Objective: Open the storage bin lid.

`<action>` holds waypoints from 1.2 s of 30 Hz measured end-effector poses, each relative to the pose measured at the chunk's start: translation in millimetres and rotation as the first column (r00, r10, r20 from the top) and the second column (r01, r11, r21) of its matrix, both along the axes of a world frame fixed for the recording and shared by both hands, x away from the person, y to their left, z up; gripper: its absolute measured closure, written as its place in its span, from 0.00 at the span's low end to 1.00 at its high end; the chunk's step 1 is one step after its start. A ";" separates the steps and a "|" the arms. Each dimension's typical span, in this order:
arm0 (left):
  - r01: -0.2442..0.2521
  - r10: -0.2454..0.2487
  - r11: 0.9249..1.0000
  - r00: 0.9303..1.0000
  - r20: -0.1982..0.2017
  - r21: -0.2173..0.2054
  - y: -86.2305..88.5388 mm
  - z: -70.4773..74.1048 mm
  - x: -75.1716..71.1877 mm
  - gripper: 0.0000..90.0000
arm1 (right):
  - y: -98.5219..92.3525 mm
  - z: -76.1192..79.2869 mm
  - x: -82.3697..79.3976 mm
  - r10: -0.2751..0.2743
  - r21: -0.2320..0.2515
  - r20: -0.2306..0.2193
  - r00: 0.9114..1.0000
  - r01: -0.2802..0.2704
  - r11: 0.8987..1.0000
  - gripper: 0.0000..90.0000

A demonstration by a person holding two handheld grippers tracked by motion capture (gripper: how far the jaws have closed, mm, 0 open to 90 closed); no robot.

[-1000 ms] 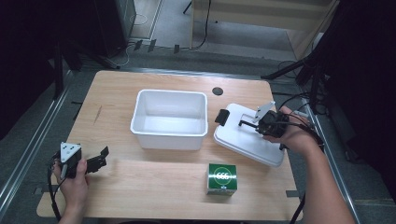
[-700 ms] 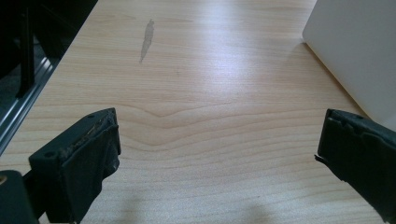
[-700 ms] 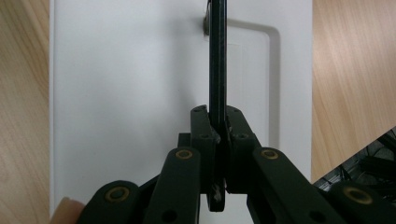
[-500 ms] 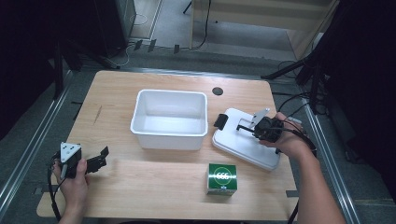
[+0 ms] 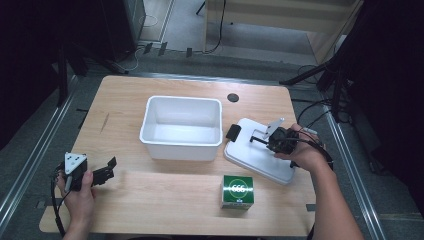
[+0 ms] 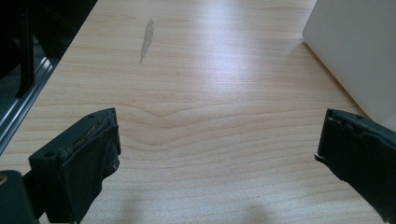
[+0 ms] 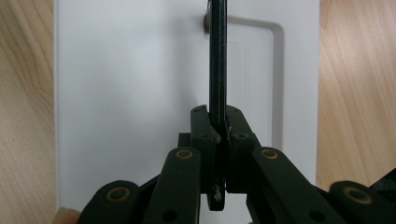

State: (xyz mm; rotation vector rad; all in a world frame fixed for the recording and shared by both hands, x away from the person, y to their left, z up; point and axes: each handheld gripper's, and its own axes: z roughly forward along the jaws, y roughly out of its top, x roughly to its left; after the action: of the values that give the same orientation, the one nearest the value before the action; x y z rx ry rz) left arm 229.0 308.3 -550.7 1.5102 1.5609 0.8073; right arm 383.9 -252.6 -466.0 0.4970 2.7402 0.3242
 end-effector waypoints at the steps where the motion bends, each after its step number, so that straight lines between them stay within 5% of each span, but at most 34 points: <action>1: 0.000 0.000 1.000 1.000 -0.001 0.001 0.1 0.0 0.0 0.00 | -0.4 -0.6 0.6 -0.002 0.003 -0.005 1.000 0.002 1.000 0.95; 10: 0.001 -0.001 1.000 1.000 -0.002 0.000 0.3 0.0 0.0 0.00 | -4.2 -1.8 1.0 -0.014 0.040 -0.006 1.000 0.014 0.999 0.94; 17: 0.001 -0.001 1.000 1.000 -0.002 0.000 0.4 0.0 0.1 0.00 | -3.6 -0.5 -1.6 -0.040 0.073 -0.025 0.999 0.042 0.996 0.67; 28: 0.001 -0.001 1.000 1.000 -0.002 0.000 0.0 0.0 0.0 0.00 | -5.4 13.7 -13.6 -0.027 0.146 -0.033 0.999 0.032 0.989 0.46; 32: 0.001 -0.001 1.000 1.000 -0.002 0.000 -0.1 0.0 0.0 0.00 | -5.7 19.0 -21.2 -0.027 0.153 -0.027 0.999 0.030 0.988 0.41; 36: 0.002 -0.002 1.000 1.000 -0.003 0.002 -0.2 0.1 0.0 0.00 | -6.2 21.9 -28.8 -0.045 0.124 0.026 0.999 0.042 0.991 0.26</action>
State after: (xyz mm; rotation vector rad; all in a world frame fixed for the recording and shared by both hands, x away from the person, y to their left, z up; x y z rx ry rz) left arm 229.1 308.1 -550.7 1.5144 1.5609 0.8062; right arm 355.1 -258.8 -444.1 0.5787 2.6889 0.4879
